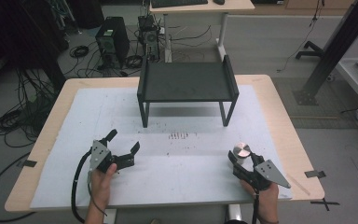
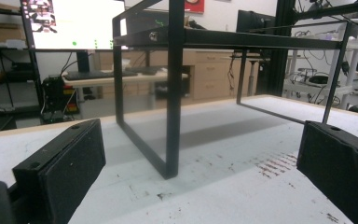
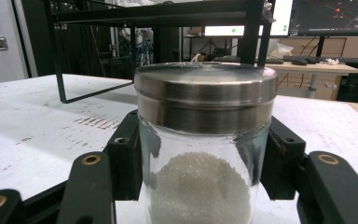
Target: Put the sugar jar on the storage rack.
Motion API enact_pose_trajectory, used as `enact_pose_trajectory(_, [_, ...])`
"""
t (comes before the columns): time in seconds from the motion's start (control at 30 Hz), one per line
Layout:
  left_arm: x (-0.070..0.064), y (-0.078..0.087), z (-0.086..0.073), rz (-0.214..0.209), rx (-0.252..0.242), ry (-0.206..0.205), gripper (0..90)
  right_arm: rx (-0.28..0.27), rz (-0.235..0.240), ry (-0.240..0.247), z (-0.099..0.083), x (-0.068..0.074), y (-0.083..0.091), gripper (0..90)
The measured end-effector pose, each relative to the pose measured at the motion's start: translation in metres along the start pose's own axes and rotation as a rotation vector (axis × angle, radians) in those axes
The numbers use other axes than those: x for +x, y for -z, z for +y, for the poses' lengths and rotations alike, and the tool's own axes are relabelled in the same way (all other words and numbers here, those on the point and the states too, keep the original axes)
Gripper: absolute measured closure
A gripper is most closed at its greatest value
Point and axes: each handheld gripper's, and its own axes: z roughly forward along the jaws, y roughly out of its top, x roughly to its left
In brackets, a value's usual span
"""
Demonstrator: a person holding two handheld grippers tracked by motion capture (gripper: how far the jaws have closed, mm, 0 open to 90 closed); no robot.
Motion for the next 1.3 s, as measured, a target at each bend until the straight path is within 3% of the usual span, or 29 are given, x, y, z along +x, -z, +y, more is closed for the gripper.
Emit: enact_pose_trajectory(1.3, [-0.0003,0.0,0.0,0.004,0.002,-0.002,1.5,0.007,0.005,-0.007,0.0001,-0.0004,-0.0005,43.8])
